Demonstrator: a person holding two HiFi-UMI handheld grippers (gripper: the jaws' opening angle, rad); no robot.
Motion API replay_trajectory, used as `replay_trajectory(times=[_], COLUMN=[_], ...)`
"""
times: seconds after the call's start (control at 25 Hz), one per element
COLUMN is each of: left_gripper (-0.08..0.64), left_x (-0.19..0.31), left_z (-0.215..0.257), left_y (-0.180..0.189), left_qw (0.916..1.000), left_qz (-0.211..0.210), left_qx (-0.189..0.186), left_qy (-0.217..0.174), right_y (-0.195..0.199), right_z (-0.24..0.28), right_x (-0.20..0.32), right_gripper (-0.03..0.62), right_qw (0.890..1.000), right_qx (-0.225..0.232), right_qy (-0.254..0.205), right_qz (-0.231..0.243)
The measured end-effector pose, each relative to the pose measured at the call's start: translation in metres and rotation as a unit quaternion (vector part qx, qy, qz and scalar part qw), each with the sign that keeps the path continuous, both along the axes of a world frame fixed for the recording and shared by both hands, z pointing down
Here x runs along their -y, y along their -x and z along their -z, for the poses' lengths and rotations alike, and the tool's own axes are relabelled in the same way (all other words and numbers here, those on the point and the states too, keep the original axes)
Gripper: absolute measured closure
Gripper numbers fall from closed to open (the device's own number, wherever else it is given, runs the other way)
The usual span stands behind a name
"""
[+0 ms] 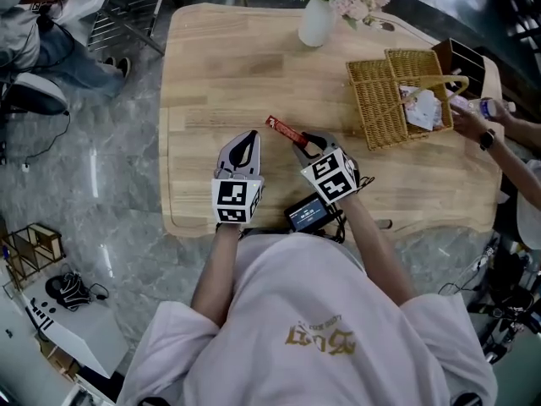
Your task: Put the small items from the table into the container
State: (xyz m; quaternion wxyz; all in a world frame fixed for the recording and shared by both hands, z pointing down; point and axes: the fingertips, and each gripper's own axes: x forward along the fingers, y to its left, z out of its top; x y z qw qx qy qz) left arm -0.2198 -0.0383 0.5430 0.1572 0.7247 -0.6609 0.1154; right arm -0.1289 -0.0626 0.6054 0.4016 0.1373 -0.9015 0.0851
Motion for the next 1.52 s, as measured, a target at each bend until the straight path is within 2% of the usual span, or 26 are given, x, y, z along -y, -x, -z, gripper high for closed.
replay_trajectory(times=[0.56, 0.92, 1.24, 1.52], left_gripper=[0.56, 0.56, 0.56, 0.56], left_x=[0.021, 0.029, 0.044, 0.061], left_z=[0.083, 0.153, 0.162, 0.16], left_y=[-0.026, -0.043, -0.056, -0.086], left_qw=[0.9957, 0.9859, 0.9842, 0.9826], left_qz=[-0.019, -0.034, -0.049, -0.08], left_qx=[0.028, 0.035, 0.037, 0.027], left_qy=[-0.086, -0.16, -0.166, -0.165], right_y=[-0.031, -0.051, -0.068, -0.114], right_z=[0.099, 0.157, 0.18, 0.194], right_x=[0.005, 0.017, 0.03, 0.046], right_gripper=[0.463, 0.463, 0.463, 0.463], right_qw=[0.991, 0.977, 0.969, 0.958], right_qx=[0.107, 0.166, 0.185, 0.185], right_qy=[-0.045, -0.086, -0.107, -0.13], right_qz=[-0.07, -0.101, -0.127, -0.175])
